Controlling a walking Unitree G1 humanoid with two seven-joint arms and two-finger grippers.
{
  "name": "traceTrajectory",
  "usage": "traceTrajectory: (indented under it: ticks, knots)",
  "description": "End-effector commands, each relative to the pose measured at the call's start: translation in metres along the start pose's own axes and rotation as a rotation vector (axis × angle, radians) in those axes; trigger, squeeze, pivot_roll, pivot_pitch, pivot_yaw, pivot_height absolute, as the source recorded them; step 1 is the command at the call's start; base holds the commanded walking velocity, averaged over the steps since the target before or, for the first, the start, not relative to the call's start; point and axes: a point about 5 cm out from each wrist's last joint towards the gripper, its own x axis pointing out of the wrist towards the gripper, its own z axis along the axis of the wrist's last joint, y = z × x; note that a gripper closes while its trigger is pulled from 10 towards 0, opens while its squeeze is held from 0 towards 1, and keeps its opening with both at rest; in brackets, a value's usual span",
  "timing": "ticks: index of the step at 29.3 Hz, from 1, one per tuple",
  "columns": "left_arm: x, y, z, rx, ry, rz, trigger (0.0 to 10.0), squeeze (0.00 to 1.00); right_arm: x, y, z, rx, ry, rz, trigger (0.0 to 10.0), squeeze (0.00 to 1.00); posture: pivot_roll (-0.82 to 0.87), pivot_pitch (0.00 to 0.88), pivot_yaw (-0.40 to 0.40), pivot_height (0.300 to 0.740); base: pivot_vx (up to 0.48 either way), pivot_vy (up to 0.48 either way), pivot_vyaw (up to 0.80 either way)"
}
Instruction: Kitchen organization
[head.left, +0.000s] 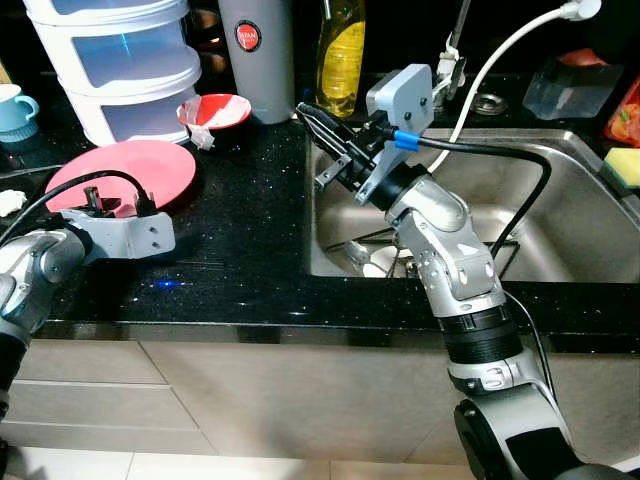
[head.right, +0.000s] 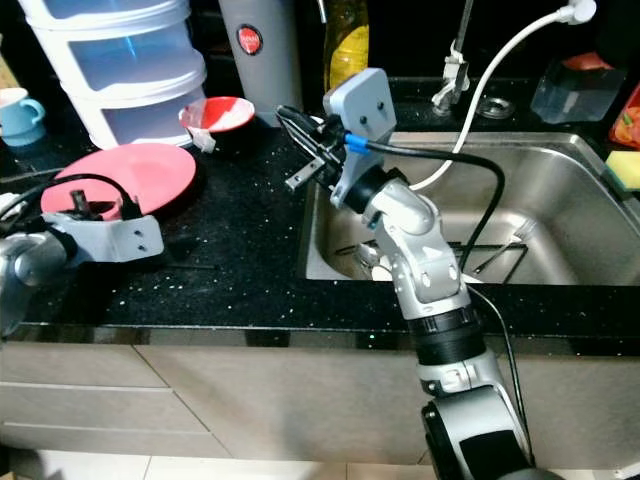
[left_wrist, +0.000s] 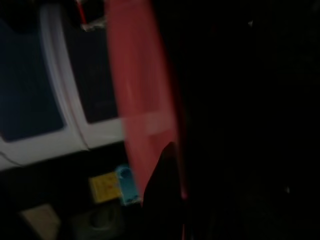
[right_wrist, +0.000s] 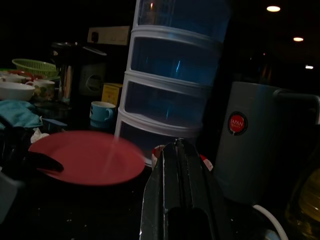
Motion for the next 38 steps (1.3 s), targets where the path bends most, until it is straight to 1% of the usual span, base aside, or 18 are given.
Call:
traceTrajectory:
  ticks: [1, 4, 5, 11, 13, 15, 17, 19, 22, 23, 25, 28, 29, 30, 32, 34, 37, 38]
  knots:
    - [0.003, -0.038, 0.004, 0.036, -0.008, -0.108, 0.0, 0.0, -0.002, -0.001, 0.001, 0.005, -0.002, -0.012, 10.0, 0.0, 0.08, 0.013, 0.014, 0.74, 0.0, 0.0, 0.0]
    - [0.001, -0.036, 0.011, 0.06, -0.031, -0.041, 0.0, 0.0, -0.002, -0.001, 0.001, 0.005, -0.003, -0.015, 10.0, 0.0, 0.08, 0.013, 0.012, 0.74, 0.0, 0.0, 0.0]
    - [-0.001, -0.031, 0.018, 0.048, -0.055, -0.004, 10.0, 0.0, -0.003, -0.002, 0.001, 0.004, -0.004, -0.016, 10.0, 0.0, 0.08, 0.013, 0.011, 0.74, 0.0, 0.0, 0.0]
    - [-0.014, 0.007, 0.069, 0.008, -0.276, 0.167, 10.0, 0.0, -0.002, -0.003, 0.001, 0.003, -0.004, -0.019, 10.0, 0.0, 0.09, 0.004, -0.001, 0.74, 0.0, 0.0, 0.0]
    - [-0.018, 0.033, 0.113, -0.041, -0.459, 0.243, 10.0, 0.0, 0.003, -0.002, 0.002, 0.006, -0.015, -0.01, 10.0, 0.0, 0.1, 0.0, -0.008, 0.74, 0.0, 0.0, 0.0]
    - [-0.018, 0.033, 0.113, -0.041, -0.459, 0.243, 10.0, 0.0, 0.003, -0.002, 0.002, 0.006, -0.015, -0.01, 10.0, 0.0, 0.1, 0.0, -0.008, 0.74, 0.0, 0.0, 0.0]
    - [-0.017, 0.054, 0.148, -0.105, -0.599, 0.273, 10.0, 0.0, 0.007, -0.002, 0.004, 0.004, -0.026, -0.01, 10.0, 0.0, 0.09, 0.0, -0.005, 0.74, 0.0, 0.0, 0.0]
    - [-0.017, 0.054, 0.148, -0.105, -0.599, 0.273, 10.0, 0.0, 0.007, -0.002, 0.004, 0.004, -0.026, -0.01, 10.0, 0.0, 0.09, 0.0, -0.005, 0.74, 0.0, 0.0, 0.0]
    - [-0.012, 0.074, 0.187, -0.279, -0.774, 0.213, 10.0, 0.0, 0.004, -0.012, 0.008, -0.009, -0.04, -0.078, 10.0, 0.0, 0.05, 0.0, 0.019, 0.74, 0.0, 0.0, 0.0]
    - [-0.012, 0.074, 0.187, -0.279, -0.774, 0.213, 10.0, 0.0, 0.004, -0.012, 0.008, -0.009, -0.04, -0.078, 10.0, 0.0, 0.05, 0.0, 0.019, 0.74, 0.0, 0.0, 0.0]
    - [-0.009, 0.086, 0.204, -0.446, -0.856, 0.167, 10.0, 0.0, -0.004, -0.034, 0.015, -0.02, -0.064, -0.233, 10.0, 0.0, 0.03, 0.0, 0.04, 0.74, 0.0, 0.0, 0.0]
    - [-0.005, 0.091, 0.209, -0.508, -0.87, 0.152, 10.0, 0.0, -0.009, -0.046, 0.019, -0.025, -0.081, -0.324, 10.0, 0.0, 0.01, 0.0, 0.05, 0.74, 0.0, 0.0, 0.0]
    - [0.003, 0.095, 0.218, -0.678, -0.896, 0.089, 10.0, 0.0, -0.024, -0.073, 0.027, -0.052, -0.108, -0.51, 10.0, 0.0, 0.0, 0.0, 0.062, 0.74, 0.0, 0.0, 0.0]
    - [0.003, 0.095, 0.218, -0.678, -0.896, 0.089, 10.0, 0.0, -0.024, -0.073, 0.027, -0.052, -0.108, -0.51, 10.0, 0.0, 0.0, 0.0, 0.062, 0.74, 0.0, 0.0, 0.0]
    - [0.013, 0.092, 0.223, -0.816, -0.879, -0.011, 10.0, 0.0, -0.037, -0.09, 0.031, -0.098, -0.105, -0.632, 10.0, 0.0, -0.02, 0.0, 0.07, 0.74, 0.0, 0.0, 0.0]
    - [0.013, 0.092, 0.223, -0.816, -0.879, -0.011, 10.0, 0.0, -0.037, -0.09, 0.031, -0.098, -0.105, -0.632, 10.0, 0.0, -0.02, 0.0, 0.07, 0.74, 0.0, 0.0, 0.0]
    - [0.03, 0.083, 0.229, -0.992, -0.829, -0.173, 10.0, 0.0, -0.05, -0.105, 0.033, -0.155, -0.081, -0.742, 10.0, 0.0, -0.03, 0.0, 0.079, 0.74, 0.0, 0.0, 0.0]
    - [0.03, 0.083, 0.229, -0.992, -0.829, -0.173, 10.0, 0.0, -0.05, -0.105, 0.033, -0.155, -0.081, -0.742, 10.0, 0.0, -0.03, 0.0, 0.079, 0.74, 0.0, 0.0, 0.0]
